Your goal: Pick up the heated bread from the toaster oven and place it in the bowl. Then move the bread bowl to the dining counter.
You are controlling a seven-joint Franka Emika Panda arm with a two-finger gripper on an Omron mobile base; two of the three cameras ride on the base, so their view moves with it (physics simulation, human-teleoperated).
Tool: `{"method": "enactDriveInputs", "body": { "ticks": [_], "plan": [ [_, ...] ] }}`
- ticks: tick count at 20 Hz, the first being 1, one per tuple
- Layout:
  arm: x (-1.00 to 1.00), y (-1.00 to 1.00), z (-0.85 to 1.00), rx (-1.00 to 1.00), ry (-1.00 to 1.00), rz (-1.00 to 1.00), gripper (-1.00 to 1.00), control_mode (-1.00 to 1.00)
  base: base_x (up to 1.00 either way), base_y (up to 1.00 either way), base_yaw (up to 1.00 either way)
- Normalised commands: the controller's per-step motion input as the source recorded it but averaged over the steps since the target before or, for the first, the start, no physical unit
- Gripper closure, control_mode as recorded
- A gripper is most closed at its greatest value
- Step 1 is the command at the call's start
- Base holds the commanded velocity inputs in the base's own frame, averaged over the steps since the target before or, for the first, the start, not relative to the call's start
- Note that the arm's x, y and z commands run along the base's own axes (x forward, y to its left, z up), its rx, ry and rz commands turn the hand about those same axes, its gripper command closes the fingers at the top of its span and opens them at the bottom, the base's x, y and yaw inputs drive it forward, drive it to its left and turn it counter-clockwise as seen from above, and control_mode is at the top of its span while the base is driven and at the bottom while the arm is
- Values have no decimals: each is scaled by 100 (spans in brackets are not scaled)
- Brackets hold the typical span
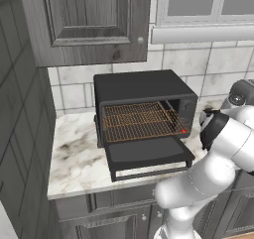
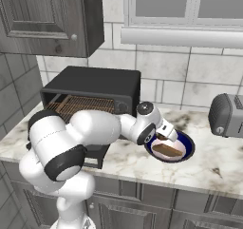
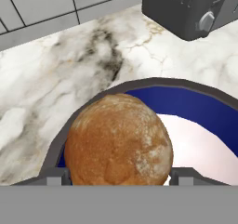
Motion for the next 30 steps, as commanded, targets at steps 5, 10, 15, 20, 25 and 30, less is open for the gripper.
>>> {"method": "enactDriveInputs", "body": {
  "ticks": [5,10,15,20,25,30],
  "plan": [
    [4,-5,0,0,0,0,-100,-100,0,0,0],
    [-8,-2,37,1,-4,0,-100,-100,0,0,0],
    [-32,0,87,0,-8,-2,-100,-100,0,0,0],
    [-72,-23,45,3,2,-16,-100,-100,0,0,0],
    [-31,-37,5,11,20,-24,-100,-100,0,0,0],
    [-10,-63,-47,30,3,-19,-100,-100,0,0,0]
  ]
}}
